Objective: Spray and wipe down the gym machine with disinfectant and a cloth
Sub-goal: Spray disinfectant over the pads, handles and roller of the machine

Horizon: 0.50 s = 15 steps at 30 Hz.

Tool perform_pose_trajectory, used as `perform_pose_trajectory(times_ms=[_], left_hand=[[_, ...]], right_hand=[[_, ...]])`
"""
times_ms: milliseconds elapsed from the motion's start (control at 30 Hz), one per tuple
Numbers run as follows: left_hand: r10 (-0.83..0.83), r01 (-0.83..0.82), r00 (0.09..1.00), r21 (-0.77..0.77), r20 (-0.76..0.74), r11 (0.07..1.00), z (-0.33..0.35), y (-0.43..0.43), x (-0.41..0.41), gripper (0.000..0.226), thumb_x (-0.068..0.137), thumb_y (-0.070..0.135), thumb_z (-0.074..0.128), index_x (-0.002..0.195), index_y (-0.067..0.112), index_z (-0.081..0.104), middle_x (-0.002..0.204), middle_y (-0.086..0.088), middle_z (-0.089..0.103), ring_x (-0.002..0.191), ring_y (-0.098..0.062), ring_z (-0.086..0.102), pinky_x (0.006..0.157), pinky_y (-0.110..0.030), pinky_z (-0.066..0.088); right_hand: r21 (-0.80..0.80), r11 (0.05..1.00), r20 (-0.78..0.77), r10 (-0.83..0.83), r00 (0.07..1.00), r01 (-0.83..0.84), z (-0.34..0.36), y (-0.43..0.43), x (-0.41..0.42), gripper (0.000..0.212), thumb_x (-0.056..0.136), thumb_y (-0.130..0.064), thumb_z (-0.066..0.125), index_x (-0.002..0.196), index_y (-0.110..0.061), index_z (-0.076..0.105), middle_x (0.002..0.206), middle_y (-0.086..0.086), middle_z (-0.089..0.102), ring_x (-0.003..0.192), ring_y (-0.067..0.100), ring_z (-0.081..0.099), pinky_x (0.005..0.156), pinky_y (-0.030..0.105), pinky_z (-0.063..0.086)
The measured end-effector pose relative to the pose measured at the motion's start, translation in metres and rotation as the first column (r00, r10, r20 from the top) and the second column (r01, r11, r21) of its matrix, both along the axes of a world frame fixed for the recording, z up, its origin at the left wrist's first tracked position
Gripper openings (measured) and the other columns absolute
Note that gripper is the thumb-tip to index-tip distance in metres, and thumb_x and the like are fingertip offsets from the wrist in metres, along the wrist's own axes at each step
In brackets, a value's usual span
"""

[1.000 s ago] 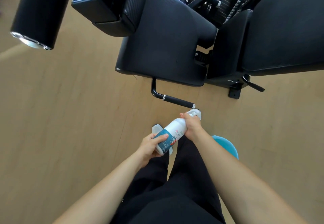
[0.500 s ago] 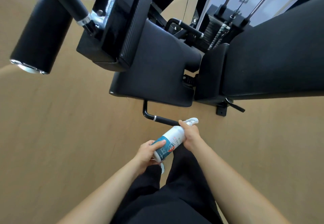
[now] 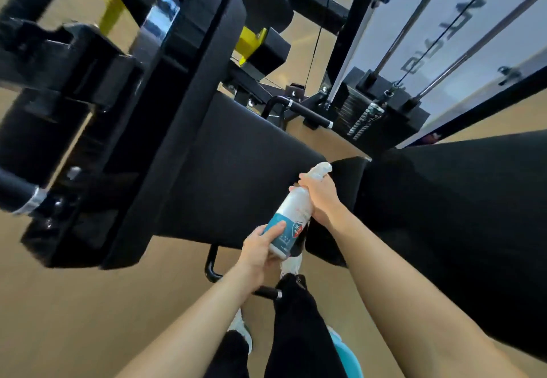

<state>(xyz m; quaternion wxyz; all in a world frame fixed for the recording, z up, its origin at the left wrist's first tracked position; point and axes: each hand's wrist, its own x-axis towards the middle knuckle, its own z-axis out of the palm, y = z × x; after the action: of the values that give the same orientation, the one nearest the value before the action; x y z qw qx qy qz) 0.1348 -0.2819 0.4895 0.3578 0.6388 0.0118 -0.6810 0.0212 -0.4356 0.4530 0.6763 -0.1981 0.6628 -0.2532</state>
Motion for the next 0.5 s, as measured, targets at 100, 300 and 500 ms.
perform_pose_trajectory(times_ms=[100,300,500], left_hand=[[0.090,-0.090,0.996,0.016,-0.003,0.996,-0.015,-0.067,-0.003,0.045,0.092,0.036,0.075,0.127,0.011,0.061,0.122,-0.014,0.071,0.108,-0.027,0.070,0.075,-0.033,0.062],[0.195,-0.195,0.981,0.043,0.003,0.980,-0.056,-0.156,0.002,0.050,0.089,0.039,0.078,0.128,0.014,0.059,0.125,-0.012,0.069,0.115,-0.029,0.068,0.089,-0.042,0.063],[0.235,-0.236,0.972,0.097,0.024,0.967,-0.088,-0.193,0.010,0.048,0.090,0.037,0.078,0.129,0.017,0.057,0.130,-0.011,0.064,0.118,-0.029,0.065,0.094,-0.047,0.061]], right_hand=[[-0.013,0.998,-0.065,0.059,0.996,-0.060,-0.010,-0.071,0.002,0.056,0.091,-0.013,0.071,0.139,-0.016,0.043,0.117,0.011,0.061,0.092,0.024,0.073,0.065,0.034,0.063],[0.029,0.987,-0.140,0.158,0.977,-0.156,-0.046,-0.169,0.019,0.049,0.096,-0.013,0.069,0.140,-0.014,0.047,0.108,0.006,0.063,0.081,0.017,0.069,0.051,0.023,0.058],[0.076,0.984,-0.134,0.168,0.977,-0.159,-0.075,-0.211,0.039,0.041,0.099,-0.009,0.062,0.135,-0.018,0.046,0.108,0.009,0.061,0.100,0.025,0.070,0.071,0.031,0.062]])
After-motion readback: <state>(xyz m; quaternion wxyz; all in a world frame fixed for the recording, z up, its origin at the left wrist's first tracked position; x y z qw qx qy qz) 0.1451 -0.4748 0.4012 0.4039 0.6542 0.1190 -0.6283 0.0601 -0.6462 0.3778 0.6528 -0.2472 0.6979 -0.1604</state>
